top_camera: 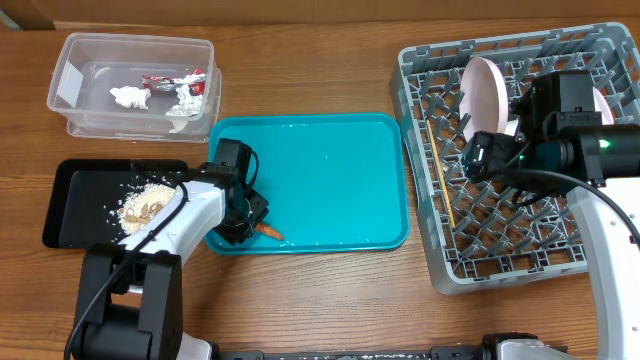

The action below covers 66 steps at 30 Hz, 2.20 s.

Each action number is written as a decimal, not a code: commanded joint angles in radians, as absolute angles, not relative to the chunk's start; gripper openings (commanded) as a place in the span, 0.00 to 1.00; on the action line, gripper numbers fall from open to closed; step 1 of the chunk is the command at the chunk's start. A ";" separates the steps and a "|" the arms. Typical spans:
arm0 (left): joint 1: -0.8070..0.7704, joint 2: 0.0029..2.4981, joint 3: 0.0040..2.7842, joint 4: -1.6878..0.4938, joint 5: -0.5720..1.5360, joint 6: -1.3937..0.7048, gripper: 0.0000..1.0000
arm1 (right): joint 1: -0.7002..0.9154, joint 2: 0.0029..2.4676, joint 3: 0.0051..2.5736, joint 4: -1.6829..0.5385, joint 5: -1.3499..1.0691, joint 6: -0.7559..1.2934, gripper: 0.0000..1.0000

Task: Sort waste into correct bins and load items into the dishwasher
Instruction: 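Carry the carrot with the left gripper onto the black tray and release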

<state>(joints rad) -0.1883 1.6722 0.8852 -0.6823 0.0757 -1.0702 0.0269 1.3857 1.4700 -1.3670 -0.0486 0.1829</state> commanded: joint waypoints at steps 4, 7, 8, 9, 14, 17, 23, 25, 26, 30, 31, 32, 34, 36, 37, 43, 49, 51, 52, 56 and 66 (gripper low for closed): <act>-0.188 1.730 0.860 -0.672 0.070 -1.069 0.29 | 0.024 1.381 1.487 -1.364 -0.058 0.183 0.93; -0.183 1.730 0.874 -0.672 0.070 -1.034 0.23 | 0.024 1.381 1.487 -1.365 -0.058 0.183 0.93; -0.177 1.730 0.883 -0.673 0.071 -1.014 0.21 | 0.024 1.381 1.487 -1.365 -0.058 0.182 0.93; -0.171 1.729 0.892 -0.675 0.071 -0.995 0.18 | 0.024 1.381 1.487 -1.365 -0.058 0.182 0.93; -0.120 1.729 0.980 -0.745 0.071 -0.897 0.04 | 0.024 1.381 1.487 -1.367 -0.056 0.182 0.93; -0.076 1.729 1.055 -0.810 0.071 -0.850 0.04 | 0.024 1.381 1.487 -1.367 -0.054 0.182 0.93; 0.035 1.729 1.231 -0.941 0.070 -0.753 0.04 | 0.024 1.381 1.487 -1.367 -0.054 0.182 0.93; 0.073 1.729 1.278 -0.970 0.068 -0.725 0.04 | 0.024 1.381 1.487 -1.367 -0.054 0.182 0.93; 0.103 1.729 1.307 -0.984 0.066 -0.703 0.04 | 0.024 1.381 1.487 -1.367 -0.054 0.182 0.93; 0.216 1.729 1.349 -0.986 0.001 -0.672 0.04 | 0.024 1.381 1.487 -1.367 -0.054 0.182 0.94; 0.242 1.730 1.349 -0.982 -0.029 -0.673 0.04 | 0.024 1.381 1.487 -1.367 -0.054 0.182 0.94; 0.263 1.730 1.349 -0.979 -0.055 -0.673 0.04 | 0.024 1.381 1.487 -1.367 -0.054 0.182 0.94; 0.311 1.730 1.349 -0.974 -0.114 -0.673 0.04 | 0.024 1.381 1.487 -1.367 -0.054 0.183 0.94; 0.358 1.730 1.349 -0.968 -0.153 -0.672 0.04 | 0.024 1.381 1.487 -1.367 -0.054 0.183 0.94; 0.379 1.730 1.348 -0.964 -0.169 -0.673 0.04 | 0.024 1.381 1.487 -1.367 -0.054 0.183 0.94; 0.482 1.731 1.335 -0.906 -0.281 -0.673 0.04 | 0.024 1.381 1.487 -1.369 -0.054 0.183 0.95; 0.535 1.759 1.324 -0.823 -0.350 -0.653 0.04 | 0.024 1.381 1.487 -1.380 -0.054 0.183 0.95; 0.540 1.786 1.324 -0.797 -0.349 -0.647 0.04 | 0.024 1.381 1.487 -1.382 -0.054 0.183 0.95; 0.540 1.804 1.324 -0.785 -0.348 -0.634 0.04 | 0.024 1.381 1.487 -1.382 -0.054 0.183 0.95; 0.541 1.881 1.324 -0.767 -0.351 -0.623 0.04 | 0.024 1.381 1.487 -1.386 -0.054 0.183 0.95; 0.541 2.021 1.324 -0.757 -0.350 -0.620 0.07 | 0.024 1.381 1.487 -1.386 -0.054 0.183 0.95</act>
